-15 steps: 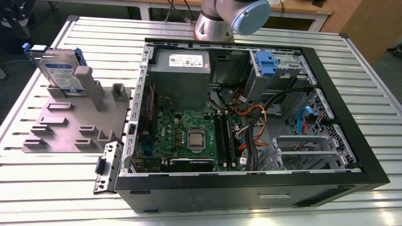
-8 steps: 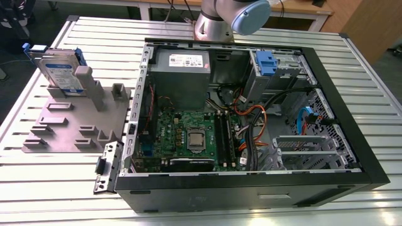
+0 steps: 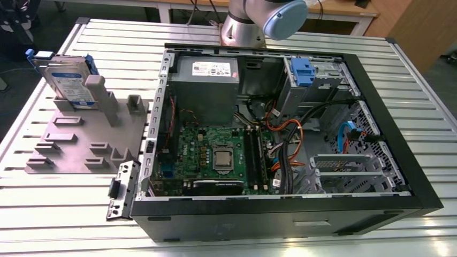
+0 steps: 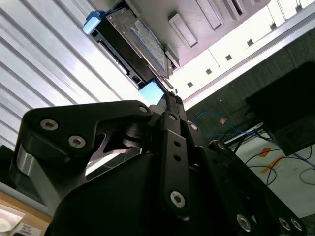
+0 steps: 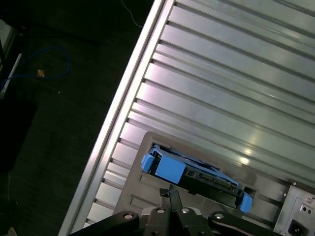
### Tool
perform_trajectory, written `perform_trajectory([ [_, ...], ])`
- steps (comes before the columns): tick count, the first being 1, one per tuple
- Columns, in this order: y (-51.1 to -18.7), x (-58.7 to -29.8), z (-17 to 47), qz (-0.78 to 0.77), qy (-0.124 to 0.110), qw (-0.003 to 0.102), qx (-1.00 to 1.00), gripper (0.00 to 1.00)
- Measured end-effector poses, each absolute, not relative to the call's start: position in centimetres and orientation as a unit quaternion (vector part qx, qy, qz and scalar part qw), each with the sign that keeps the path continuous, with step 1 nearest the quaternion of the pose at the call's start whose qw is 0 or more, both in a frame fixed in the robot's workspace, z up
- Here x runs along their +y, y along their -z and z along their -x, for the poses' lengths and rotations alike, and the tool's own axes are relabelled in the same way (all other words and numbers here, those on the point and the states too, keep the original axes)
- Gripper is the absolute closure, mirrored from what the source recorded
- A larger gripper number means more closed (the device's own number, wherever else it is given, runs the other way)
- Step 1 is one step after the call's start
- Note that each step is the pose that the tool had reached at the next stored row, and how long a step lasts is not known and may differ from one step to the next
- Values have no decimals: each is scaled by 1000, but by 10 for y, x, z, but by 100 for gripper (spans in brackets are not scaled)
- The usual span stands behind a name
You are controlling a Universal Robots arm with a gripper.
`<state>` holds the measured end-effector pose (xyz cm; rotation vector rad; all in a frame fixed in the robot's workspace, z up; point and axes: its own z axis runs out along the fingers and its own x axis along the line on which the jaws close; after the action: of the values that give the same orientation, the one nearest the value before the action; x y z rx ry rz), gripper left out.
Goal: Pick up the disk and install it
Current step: 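Pick up the disk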
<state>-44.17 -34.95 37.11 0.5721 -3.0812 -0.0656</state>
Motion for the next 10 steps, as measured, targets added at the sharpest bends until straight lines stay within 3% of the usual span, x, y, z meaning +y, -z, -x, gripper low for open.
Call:
perform_trajectory([
  [10,-371,-350,442,-222,21,4,-975,89],
])
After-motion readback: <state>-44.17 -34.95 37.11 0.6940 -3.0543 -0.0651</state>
